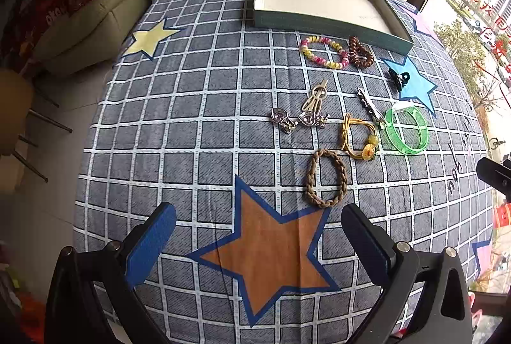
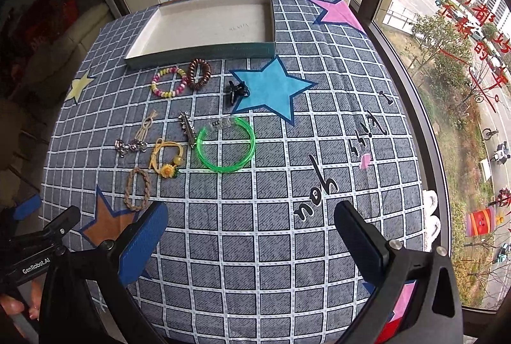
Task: Organize jewelry
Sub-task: 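Grasp the braided rope bracelet with the left tool while the right tool grasps the green glow bracelet, then carry both bracelets into the white tray and open both tools to release them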
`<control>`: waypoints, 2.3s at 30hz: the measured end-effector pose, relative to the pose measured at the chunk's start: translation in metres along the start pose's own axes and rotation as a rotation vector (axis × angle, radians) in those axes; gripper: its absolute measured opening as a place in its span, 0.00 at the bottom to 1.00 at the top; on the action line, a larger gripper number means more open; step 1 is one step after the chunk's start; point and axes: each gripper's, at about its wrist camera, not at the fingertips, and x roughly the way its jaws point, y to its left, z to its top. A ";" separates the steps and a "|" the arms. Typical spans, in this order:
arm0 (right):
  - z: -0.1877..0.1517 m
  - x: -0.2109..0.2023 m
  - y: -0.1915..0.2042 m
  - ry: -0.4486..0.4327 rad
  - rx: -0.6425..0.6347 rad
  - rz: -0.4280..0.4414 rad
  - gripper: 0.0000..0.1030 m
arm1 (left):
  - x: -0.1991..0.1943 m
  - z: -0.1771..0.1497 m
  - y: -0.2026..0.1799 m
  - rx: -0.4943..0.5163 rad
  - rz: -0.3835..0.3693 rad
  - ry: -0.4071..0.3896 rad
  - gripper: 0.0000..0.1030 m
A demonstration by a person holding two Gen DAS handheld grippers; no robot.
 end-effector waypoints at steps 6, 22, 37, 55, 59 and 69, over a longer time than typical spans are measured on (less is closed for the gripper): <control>0.019 0.038 -0.007 0.037 0.000 -0.005 1.00 | 0.030 0.009 -0.012 0.017 -0.010 0.011 1.00; 0.051 0.115 -0.011 0.102 -0.034 0.004 0.91 | 0.075 0.018 -0.024 0.044 0.014 0.040 0.98; 0.040 0.143 0.020 0.146 -0.142 -0.009 0.49 | 0.066 0.015 -0.055 0.127 -0.059 0.029 0.26; 0.060 0.087 0.001 0.132 -0.086 0.137 0.07 | 0.030 0.058 -0.037 0.027 -0.204 -0.016 0.18; 0.079 0.078 -0.009 0.107 -0.073 0.169 0.07 | 0.012 0.075 -0.024 0.016 -0.228 -0.054 0.18; 0.158 0.063 -0.015 0.024 -0.050 0.216 0.07 | 0.003 0.153 -0.020 0.025 -0.221 -0.162 0.18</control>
